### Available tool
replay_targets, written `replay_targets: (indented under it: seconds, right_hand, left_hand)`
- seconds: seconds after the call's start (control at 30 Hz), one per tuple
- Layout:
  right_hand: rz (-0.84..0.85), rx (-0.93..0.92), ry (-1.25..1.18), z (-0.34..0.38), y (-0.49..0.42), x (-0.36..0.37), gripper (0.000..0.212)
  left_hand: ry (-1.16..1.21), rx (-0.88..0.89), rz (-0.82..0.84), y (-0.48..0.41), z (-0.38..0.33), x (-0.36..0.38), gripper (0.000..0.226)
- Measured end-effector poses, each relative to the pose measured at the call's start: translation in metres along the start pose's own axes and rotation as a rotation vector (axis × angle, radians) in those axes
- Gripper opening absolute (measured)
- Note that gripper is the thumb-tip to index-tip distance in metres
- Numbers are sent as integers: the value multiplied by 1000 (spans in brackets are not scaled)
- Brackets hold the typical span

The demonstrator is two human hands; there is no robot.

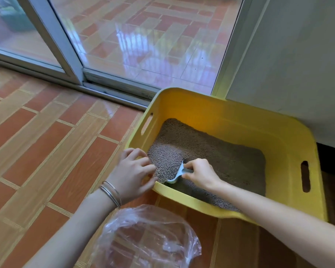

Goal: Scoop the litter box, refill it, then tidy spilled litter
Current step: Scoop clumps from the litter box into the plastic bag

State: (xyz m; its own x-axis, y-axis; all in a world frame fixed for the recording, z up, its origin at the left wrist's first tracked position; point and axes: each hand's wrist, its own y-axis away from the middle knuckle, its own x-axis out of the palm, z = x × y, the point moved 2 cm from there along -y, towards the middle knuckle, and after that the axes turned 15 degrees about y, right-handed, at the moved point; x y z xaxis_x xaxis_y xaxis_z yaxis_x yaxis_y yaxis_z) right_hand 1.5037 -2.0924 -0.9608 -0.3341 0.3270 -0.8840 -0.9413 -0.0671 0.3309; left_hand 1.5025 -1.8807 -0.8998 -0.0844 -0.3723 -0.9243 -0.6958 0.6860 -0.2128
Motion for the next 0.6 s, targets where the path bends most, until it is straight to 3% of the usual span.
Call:
replay_targets:
  seconds: [0.2,0.6]
  right_hand:
    - [-49,-23,-123,-4,-11,-5,36]
    - [-402,-110,-223,-29,22,-52,35]
  left_hand:
    - [-1,15,-10,0,2,0,26]
    - [-78,-19,-31,-4,-1,3,29]
